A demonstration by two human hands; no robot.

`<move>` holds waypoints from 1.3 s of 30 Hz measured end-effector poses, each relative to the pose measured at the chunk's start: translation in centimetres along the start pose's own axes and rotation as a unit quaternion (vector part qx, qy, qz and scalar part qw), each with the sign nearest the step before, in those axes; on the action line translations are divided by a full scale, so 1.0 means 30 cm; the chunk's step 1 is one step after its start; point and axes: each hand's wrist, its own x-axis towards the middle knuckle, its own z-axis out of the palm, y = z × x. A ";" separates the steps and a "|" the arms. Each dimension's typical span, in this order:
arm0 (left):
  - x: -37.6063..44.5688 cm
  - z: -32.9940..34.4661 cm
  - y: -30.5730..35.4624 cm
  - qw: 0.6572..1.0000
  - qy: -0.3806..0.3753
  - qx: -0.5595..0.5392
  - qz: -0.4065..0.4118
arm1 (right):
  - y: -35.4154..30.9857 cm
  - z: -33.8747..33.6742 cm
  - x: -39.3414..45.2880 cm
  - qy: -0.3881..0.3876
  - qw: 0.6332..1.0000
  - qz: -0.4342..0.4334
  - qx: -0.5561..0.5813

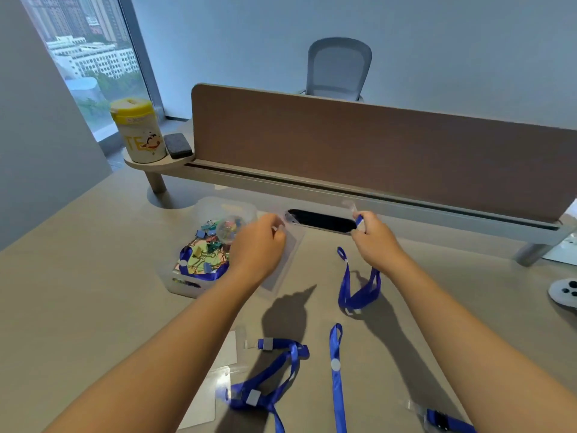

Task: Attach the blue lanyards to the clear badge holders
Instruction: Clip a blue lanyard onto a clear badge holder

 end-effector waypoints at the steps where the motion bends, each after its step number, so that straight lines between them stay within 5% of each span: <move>1: -0.008 0.033 -0.017 1.000 -0.013 0.003 -0.008 | 0.048 0.018 -0.004 -0.011 1.000 0.026 0.007; 8: -0.002 0.220 -0.078 0.997 -0.078 0.018 -0.014 | 0.348 0.180 0.058 -0.036 0.992 0.102 -0.060; 15: 0.041 0.290 -0.116 0.994 -0.098 0.019 -0.039 | 0.380 0.310 0.105 -0.092 0.980 0.147 -0.094; 20: 0.056 0.295 -0.132 0.995 -0.093 0.022 -0.041 | 0.327 0.331 0.089 -0.099 0.941 0.086 -0.311; 29: 0.030 0.216 -0.179 0.994 -0.083 0.002 -0.072 | 0.274 0.327 0.067 -0.152 0.910 0.054 -0.382; 32: 0.022 0.156 -0.196 0.995 -0.064 -0.007 -0.076 | 0.242 0.321 0.062 -0.140 0.932 0.087 -0.324; 35: 0.029 0.086 -0.218 0.995 -0.030 -0.030 -0.089 | 0.163 0.311 0.085 -0.073 0.980 0.123 -0.136; 39: 0.049 -0.031 -0.280 0.990 0.036 -0.064 -0.121 | -0.043 0.312 0.125 -0.006 0.998 0.043 0.052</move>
